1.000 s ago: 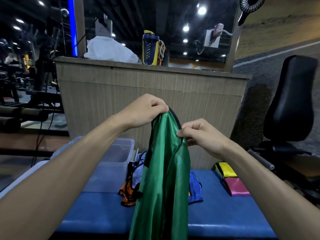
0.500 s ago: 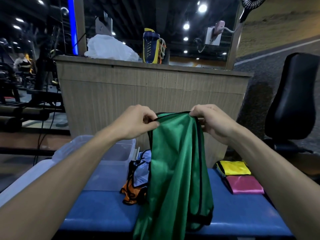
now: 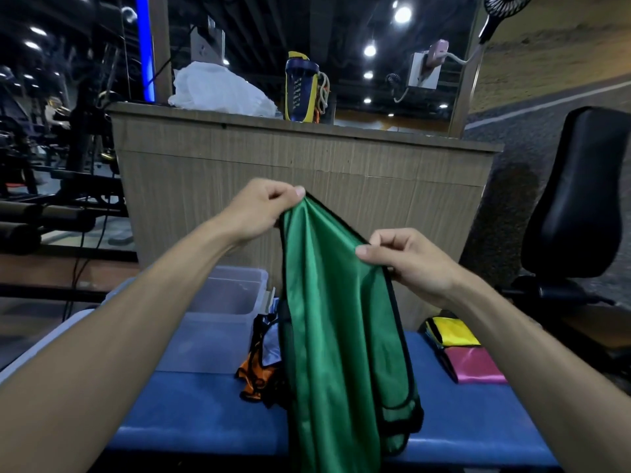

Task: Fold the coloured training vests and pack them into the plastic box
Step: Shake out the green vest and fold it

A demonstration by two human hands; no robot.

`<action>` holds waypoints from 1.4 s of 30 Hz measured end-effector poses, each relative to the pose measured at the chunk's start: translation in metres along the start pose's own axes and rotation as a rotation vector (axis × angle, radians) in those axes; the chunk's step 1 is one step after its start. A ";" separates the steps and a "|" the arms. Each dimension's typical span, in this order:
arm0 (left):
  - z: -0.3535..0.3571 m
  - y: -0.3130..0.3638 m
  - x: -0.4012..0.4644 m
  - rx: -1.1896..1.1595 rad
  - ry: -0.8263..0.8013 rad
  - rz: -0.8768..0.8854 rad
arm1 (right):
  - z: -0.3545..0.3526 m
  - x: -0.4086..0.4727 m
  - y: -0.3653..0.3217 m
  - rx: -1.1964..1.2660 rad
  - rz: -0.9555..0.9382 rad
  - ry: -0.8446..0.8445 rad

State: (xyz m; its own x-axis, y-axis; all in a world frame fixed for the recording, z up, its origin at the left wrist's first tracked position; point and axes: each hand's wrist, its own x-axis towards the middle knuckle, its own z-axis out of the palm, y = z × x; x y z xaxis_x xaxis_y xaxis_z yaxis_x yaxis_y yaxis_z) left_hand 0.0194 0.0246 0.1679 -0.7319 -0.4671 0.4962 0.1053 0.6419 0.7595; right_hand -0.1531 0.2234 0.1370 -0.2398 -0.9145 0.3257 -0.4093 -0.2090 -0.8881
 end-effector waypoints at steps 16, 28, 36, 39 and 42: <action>-0.046 -0.005 0.019 0.512 0.573 0.165 | -0.005 -0.028 0.070 -0.104 0.029 -0.023; -0.083 -0.055 0.000 0.618 0.525 0.171 | -0.056 -0.018 0.080 -0.101 0.107 0.168; -0.093 -0.075 -0.014 0.573 0.367 0.164 | -0.059 -0.010 0.070 -0.062 0.401 0.061; -0.088 -0.077 -0.019 0.426 0.333 0.138 | -0.050 -0.012 0.080 -0.056 0.568 -0.058; -0.079 -0.070 -0.021 0.082 0.274 0.064 | -0.042 -0.017 0.094 -0.061 0.678 -0.177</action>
State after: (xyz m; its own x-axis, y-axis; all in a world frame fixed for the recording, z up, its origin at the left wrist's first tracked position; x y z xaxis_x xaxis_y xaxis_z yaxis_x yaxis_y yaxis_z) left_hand 0.0805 -0.0581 0.1373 -0.5150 -0.5640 0.6455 0.0824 0.7170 0.6922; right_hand -0.2243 0.2340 0.0620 -0.3150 -0.8801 -0.3552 -0.2701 0.4419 -0.8554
